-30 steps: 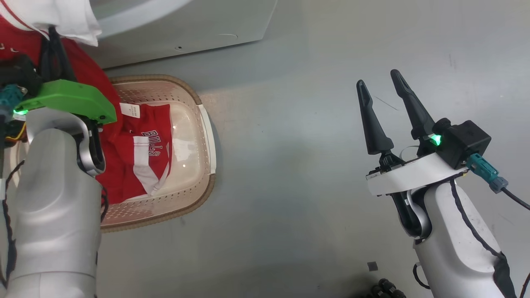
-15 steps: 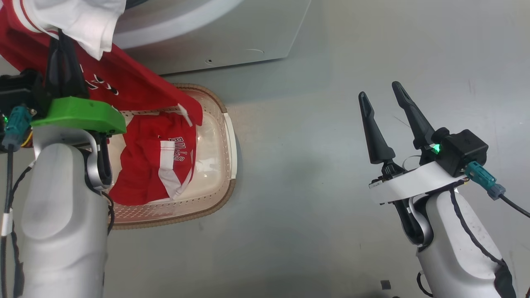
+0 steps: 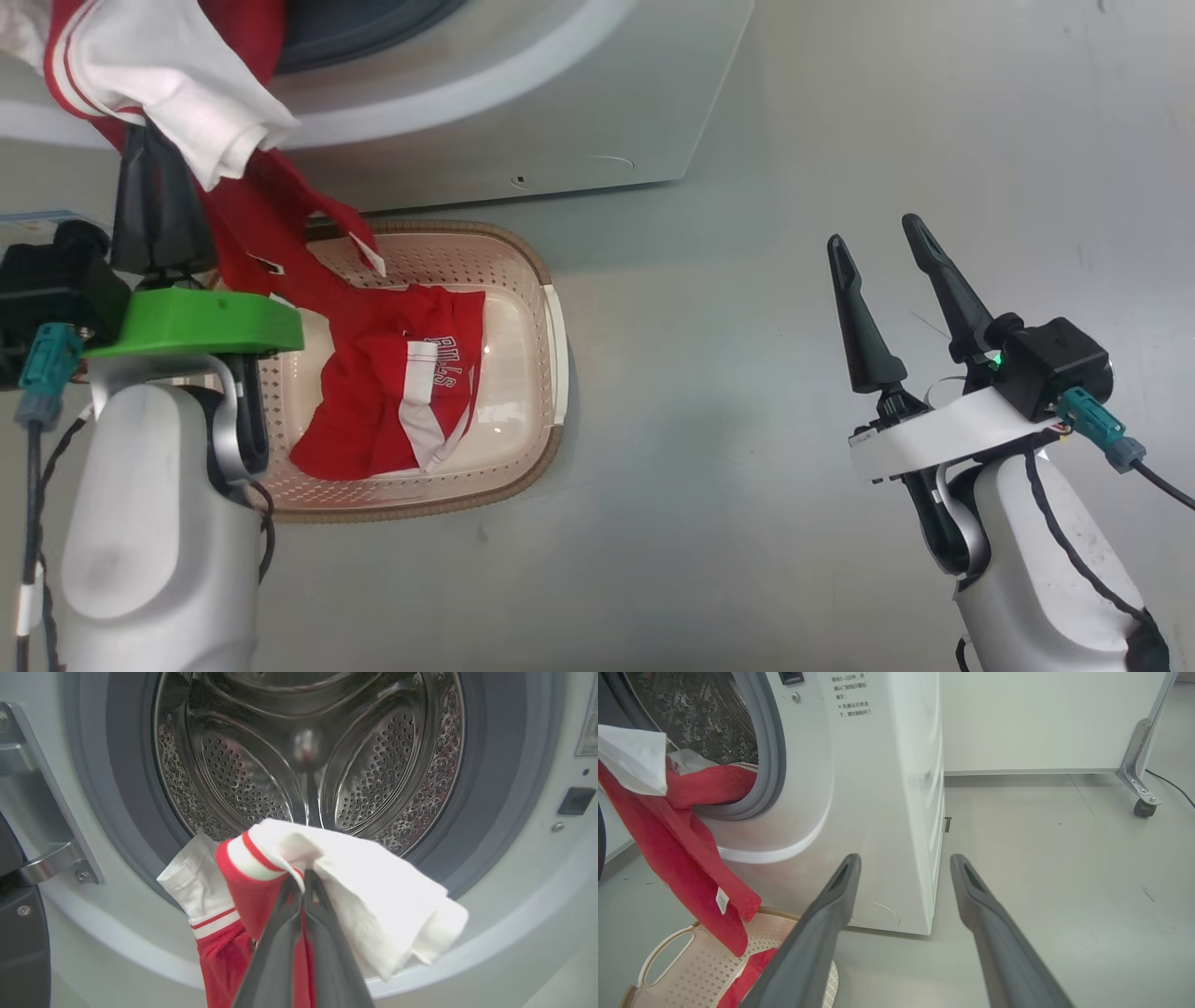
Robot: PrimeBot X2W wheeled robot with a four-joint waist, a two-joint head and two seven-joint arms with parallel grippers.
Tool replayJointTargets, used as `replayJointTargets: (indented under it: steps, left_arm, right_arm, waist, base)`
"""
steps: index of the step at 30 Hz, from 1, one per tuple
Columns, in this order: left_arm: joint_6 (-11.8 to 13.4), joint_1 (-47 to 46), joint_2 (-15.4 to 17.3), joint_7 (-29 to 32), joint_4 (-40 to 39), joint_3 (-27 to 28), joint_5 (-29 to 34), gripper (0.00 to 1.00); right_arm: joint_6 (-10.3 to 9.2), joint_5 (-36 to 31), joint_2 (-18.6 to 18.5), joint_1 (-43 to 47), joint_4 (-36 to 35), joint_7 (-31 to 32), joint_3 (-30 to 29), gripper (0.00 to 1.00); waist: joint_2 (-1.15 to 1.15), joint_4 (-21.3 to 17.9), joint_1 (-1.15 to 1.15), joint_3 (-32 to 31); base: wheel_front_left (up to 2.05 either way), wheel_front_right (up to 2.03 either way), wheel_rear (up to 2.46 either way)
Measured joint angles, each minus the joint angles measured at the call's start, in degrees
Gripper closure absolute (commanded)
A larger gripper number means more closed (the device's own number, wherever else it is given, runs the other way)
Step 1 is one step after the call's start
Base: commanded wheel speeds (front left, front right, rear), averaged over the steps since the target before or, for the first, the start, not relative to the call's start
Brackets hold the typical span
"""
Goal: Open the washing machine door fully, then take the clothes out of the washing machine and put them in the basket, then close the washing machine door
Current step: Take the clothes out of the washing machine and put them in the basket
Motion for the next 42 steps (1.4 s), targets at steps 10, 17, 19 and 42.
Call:
replayJointTargets:
  steps: [10, 17, 19, 42]
  left_arm:
    - [0.32, 4.89, 0.04, 0.0, -7.8, -6.1, -3.36, 1.0]
    - [0.86, 8.23, 0.09, 0.0, -12.98, -9.21, -3.68, 1.0]
    - [0.97, 9.39, 0.16, 0.0, -14.11, -10.42, -3.68, 1.0]
    - [1.56, 20.25, 0.69, 0.0, -10.01, -19.46, -8.51, 1.0]
  right_arm:
    - [0.0, -0.89, -0.54, 1.14, 0.0, 0.0, -0.23, 0.0]
    - [0.0, -1.33, -0.74, 1.93, 0.0, 0.0, 0.43, 0.0]
    - [0.0, -1.34, -0.76, 1.93, 0.0, 0.0, 0.45, 0.0]
    - [0.0, -1.35, -0.71, 2.67, -0.21, 0.0, 2.08, 0.0]
  waist:
    - [0.0, 2.31, 0.0, -2.32]
    - [0.0, 3.73, 0.0, -3.41]
    - [0.0, 3.91, 0.0, -3.61]
    - [0.0, 3.86, 0.0, -2.87]
  base:
    - [0.0, 0.0, 0.0]
    - [0.0, 0.0, 0.0]
    - [0.0, 0.0, 0.0]
    - [0.0, 0.0, 0.0]
